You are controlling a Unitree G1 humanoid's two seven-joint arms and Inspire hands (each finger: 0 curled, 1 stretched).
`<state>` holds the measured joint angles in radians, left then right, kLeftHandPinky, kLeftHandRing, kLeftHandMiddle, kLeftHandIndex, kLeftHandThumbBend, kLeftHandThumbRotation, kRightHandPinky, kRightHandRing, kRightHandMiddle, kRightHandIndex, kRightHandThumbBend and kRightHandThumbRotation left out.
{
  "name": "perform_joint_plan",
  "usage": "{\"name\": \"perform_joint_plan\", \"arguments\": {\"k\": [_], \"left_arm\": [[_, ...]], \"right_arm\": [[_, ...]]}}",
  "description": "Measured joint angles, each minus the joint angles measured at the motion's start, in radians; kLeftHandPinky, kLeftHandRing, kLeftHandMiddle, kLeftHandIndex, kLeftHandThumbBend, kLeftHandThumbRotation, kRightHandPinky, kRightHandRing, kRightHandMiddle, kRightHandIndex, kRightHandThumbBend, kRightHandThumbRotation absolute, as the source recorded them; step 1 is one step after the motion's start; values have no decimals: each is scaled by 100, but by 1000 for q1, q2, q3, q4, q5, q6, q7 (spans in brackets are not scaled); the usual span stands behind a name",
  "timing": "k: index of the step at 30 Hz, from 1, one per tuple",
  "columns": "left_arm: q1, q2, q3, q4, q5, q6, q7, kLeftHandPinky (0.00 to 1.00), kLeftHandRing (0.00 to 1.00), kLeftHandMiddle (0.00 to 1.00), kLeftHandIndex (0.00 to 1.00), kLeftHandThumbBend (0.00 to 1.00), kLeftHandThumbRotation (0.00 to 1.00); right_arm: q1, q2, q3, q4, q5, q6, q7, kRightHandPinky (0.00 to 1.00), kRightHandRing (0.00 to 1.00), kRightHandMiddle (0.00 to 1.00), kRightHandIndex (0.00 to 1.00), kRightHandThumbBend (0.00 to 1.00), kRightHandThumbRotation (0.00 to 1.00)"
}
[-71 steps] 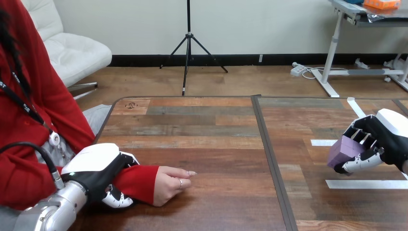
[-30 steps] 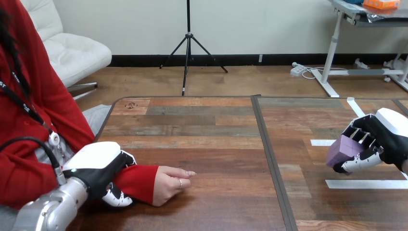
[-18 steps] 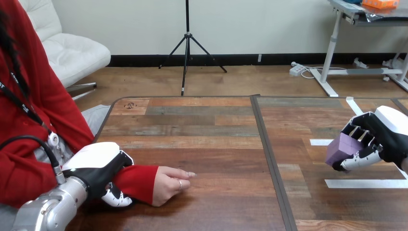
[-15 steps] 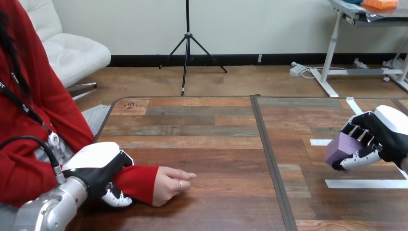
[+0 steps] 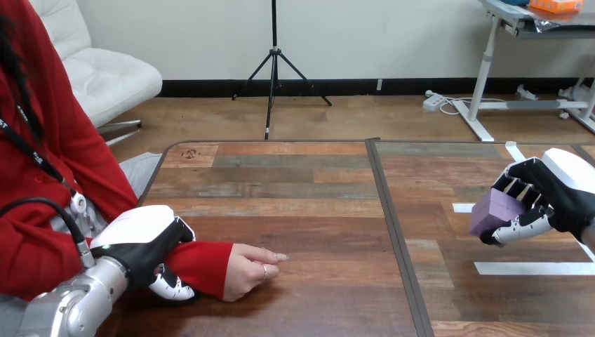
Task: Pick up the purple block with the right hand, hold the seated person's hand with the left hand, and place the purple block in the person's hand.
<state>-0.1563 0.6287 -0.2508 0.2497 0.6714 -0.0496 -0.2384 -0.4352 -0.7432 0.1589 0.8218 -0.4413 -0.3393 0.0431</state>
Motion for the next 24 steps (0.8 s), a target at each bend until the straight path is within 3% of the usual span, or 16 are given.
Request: {"name": "perform_joint_plan", "arguments": {"k": [16, 24], "left_arm": [[28, -3, 27, -26, -37, 3, 15, 25, 32, 38, 40, 78, 0], [39, -4, 38, -47, -42, 0, 27, 25, 31, 38, 40, 77, 0]], "right_arm": [[3, 1, -4, -11, 21, 1, 4, 40, 43, 48, 50, 73, 0], [9, 7, -13, -57, 49, 35, 11, 40, 44, 48, 50, 73, 0]]}}
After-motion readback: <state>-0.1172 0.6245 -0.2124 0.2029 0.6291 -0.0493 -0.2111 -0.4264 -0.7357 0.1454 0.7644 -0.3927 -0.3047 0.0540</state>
